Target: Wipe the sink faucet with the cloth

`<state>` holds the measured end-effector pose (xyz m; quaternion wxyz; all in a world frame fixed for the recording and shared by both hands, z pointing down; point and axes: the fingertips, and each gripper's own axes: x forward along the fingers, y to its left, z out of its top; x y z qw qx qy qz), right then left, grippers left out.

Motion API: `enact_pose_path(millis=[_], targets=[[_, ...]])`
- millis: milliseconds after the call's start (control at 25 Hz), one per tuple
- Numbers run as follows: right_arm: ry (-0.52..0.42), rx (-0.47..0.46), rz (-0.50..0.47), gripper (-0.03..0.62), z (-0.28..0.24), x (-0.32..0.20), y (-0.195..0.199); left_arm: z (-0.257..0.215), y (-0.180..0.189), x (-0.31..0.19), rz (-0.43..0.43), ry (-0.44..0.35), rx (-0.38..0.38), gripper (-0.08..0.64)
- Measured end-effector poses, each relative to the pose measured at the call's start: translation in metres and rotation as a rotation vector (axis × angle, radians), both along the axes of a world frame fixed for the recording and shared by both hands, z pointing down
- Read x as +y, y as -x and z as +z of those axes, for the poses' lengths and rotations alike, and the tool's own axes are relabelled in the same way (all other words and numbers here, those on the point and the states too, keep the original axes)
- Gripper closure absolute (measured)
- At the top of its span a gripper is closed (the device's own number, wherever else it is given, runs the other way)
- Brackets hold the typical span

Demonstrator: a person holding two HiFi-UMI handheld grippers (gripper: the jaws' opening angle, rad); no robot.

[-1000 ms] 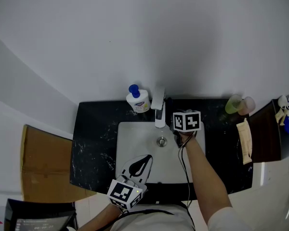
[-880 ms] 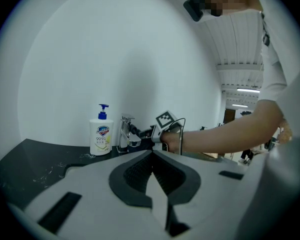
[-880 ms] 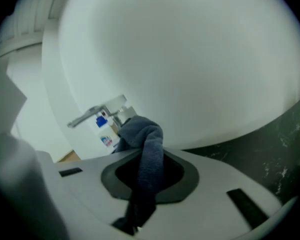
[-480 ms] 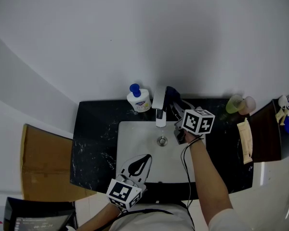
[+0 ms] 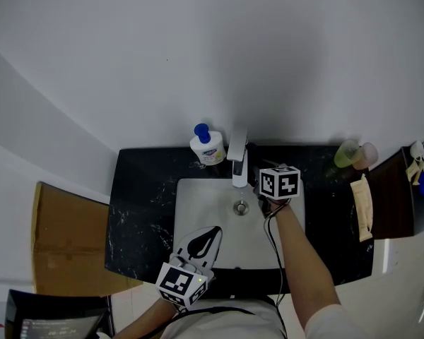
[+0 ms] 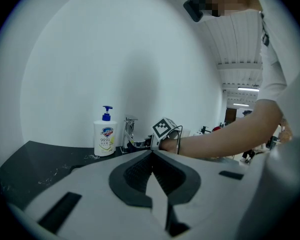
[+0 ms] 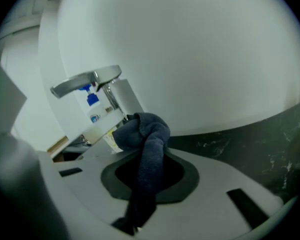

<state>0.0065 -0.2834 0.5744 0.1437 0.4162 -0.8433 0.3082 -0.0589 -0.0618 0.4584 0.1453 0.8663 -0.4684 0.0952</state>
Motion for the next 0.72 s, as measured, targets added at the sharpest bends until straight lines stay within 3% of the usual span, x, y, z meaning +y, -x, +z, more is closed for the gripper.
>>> enact_pose_path(millis=[320,440,560,720], targets=[[-0.222,-0.319,0.0,0.538,-0.108,-0.006,-0.004,0.001,-0.004,0.001,0.017,0.0,-0.011,0.558],[-0.292,-0.368,-0.014,0.538,-0.141,-0.005,-0.002,0.001,-0.005,0.0,0.014,0.002,-0.003,0.558],[-0.25,-0.362,-0.004,0.538,-0.121,-0.008,-0.004,0.002,-0.005,0.0,0.011,0.005,-0.002,0.558],[-0.099,-0.275,0.028,0.538,-0.056,-0.013,0.001,0.003,-0.001,0.0,0.003,0.011,-0.004,0.558]])
